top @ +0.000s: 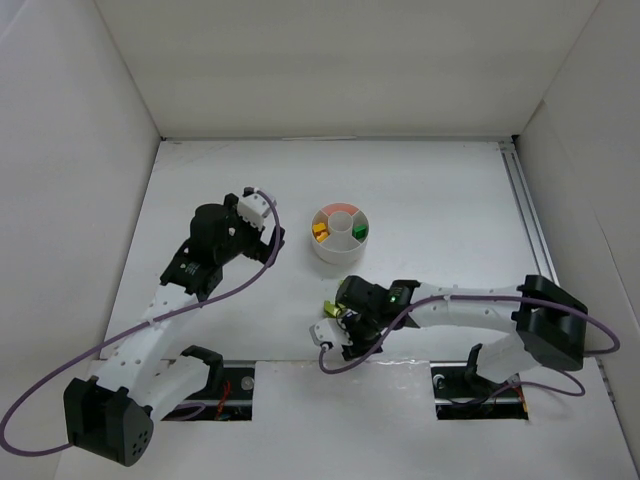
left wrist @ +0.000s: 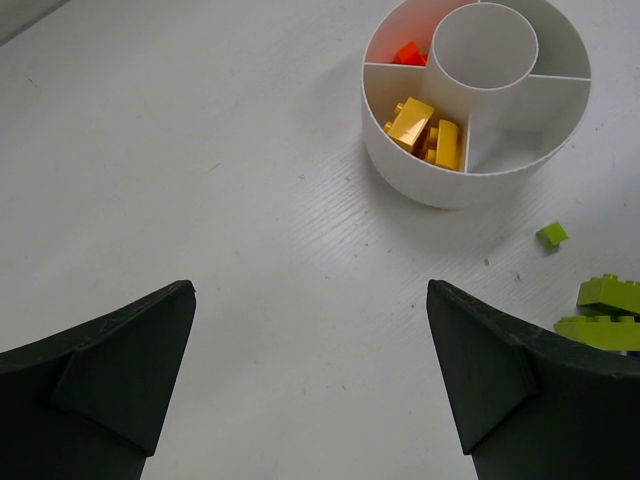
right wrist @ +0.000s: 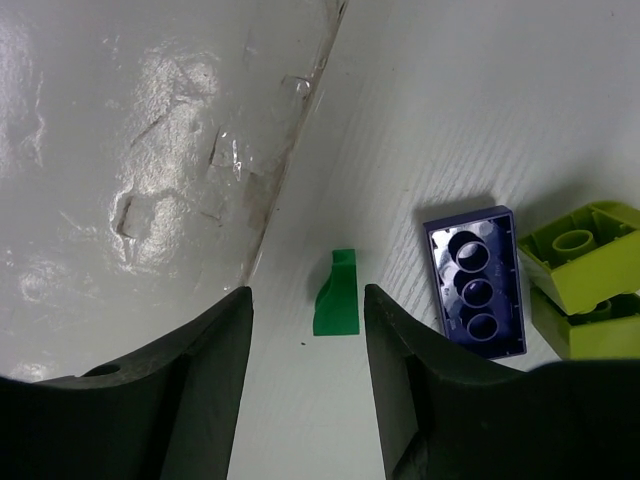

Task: Sort the legos into containers by color

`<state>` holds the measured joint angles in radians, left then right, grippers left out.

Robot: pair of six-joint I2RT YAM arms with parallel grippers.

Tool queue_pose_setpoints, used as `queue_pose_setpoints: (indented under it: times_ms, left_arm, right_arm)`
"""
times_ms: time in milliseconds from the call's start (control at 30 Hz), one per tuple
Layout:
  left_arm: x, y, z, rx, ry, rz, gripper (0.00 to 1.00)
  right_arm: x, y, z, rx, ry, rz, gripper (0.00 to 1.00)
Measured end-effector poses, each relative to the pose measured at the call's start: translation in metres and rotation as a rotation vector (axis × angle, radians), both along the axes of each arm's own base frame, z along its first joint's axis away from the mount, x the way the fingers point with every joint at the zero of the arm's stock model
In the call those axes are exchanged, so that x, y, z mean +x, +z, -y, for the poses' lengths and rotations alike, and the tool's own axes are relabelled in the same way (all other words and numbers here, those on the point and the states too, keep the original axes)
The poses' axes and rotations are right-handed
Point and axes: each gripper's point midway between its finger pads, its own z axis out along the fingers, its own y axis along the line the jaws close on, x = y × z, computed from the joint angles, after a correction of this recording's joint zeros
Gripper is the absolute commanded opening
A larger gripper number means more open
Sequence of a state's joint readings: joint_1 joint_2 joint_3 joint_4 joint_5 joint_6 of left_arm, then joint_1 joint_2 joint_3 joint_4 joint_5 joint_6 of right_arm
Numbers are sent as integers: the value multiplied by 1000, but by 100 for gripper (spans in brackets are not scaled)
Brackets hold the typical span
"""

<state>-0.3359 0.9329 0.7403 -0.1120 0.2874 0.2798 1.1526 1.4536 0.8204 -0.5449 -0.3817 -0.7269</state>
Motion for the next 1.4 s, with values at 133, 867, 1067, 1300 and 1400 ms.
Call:
queue_pose_setpoints:
  times_ms: [133,867,1067,1300,1400]
  left_arm:
    - [2,0,-3,2,8,4,100]
    - [5,0,-2,3,6,10,100]
    - [5,-3,-2,5,4,2,100]
    - [7,1,2,-9,-9,16,100]
    - [8,1,4,-16,-14,14,100]
  right_arm:
    - [2,-4,-2,-10,-14,1,51]
    - [15,-17,-11,-58,-49,24,13]
    - [17,-13,-11,-49,-56,38,7]
    - [45,50,-18,154,-175,50,0]
    - [89,83,-11,263,-334,24,0]
